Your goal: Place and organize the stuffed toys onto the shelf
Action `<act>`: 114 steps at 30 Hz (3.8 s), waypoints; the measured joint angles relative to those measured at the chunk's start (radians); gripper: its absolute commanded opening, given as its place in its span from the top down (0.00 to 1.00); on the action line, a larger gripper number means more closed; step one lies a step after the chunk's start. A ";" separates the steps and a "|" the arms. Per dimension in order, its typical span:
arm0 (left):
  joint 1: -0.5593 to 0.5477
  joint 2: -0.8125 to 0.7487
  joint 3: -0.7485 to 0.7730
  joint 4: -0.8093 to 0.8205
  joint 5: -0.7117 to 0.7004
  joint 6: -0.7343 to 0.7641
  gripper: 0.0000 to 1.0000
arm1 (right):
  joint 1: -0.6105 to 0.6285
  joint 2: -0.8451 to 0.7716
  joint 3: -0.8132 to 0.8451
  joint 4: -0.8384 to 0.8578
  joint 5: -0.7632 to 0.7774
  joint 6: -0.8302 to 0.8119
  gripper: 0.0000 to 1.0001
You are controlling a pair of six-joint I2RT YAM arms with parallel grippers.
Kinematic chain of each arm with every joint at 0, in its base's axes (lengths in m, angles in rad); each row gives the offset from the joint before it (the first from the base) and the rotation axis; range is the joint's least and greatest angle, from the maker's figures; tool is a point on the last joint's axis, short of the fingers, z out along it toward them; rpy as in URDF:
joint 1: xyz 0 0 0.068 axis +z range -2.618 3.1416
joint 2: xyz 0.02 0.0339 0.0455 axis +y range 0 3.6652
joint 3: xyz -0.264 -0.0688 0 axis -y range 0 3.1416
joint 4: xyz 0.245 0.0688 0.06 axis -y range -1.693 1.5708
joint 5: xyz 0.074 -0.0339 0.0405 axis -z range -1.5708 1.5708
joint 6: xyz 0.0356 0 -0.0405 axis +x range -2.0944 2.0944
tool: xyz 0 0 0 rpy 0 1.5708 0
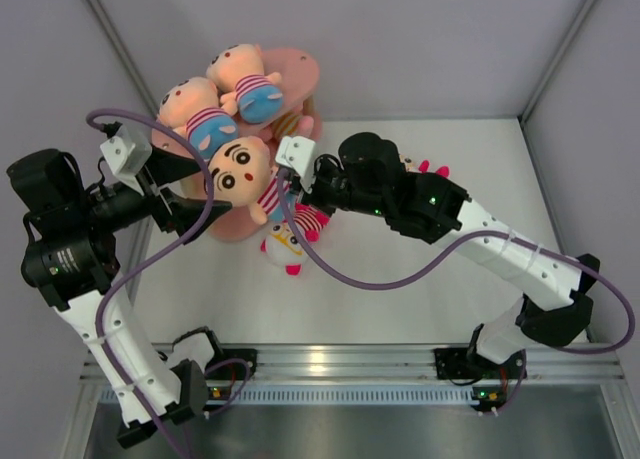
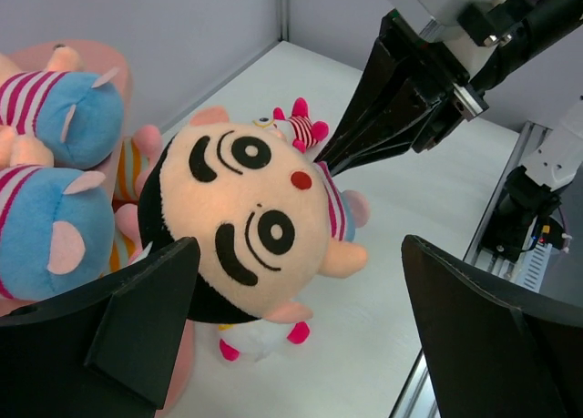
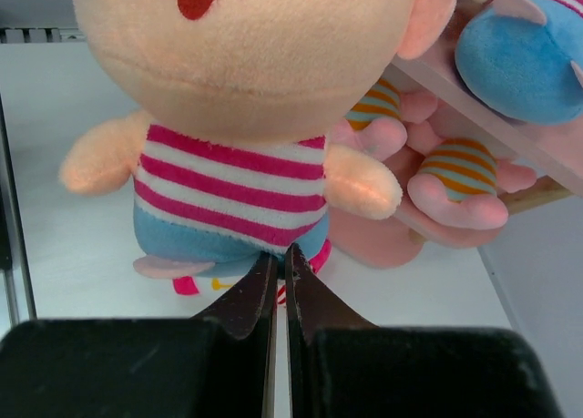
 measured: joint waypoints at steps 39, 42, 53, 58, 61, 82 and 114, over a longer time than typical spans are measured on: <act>0.000 0.004 -0.005 0.001 -0.016 0.049 1.00 | 0.029 -0.027 0.013 0.086 -0.087 -0.059 1.00; 0.000 0.004 -0.005 0.000 -0.011 0.048 1.00 | 0.029 -0.034 -0.004 0.098 -0.097 -0.044 0.53; 0.000 0.050 -0.005 -0.001 0.002 -0.013 1.00 | 0.033 -0.322 -0.363 0.199 -0.067 -0.134 0.09; 0.000 0.053 -0.005 -0.001 0.002 -0.029 1.00 | 0.045 -0.340 -0.367 0.273 -0.056 -0.170 0.09; 0.000 0.040 -0.005 -0.001 0.002 -0.034 1.00 | 0.059 -0.278 -0.332 0.305 -0.068 -0.173 0.09; 0.000 0.040 0.018 0.000 -0.058 -0.023 0.01 | 0.060 -0.050 -0.136 0.272 -0.105 -0.064 1.00; 0.000 0.046 0.027 -0.001 -0.309 0.024 0.02 | -0.615 0.563 0.629 0.134 -0.467 0.249 1.00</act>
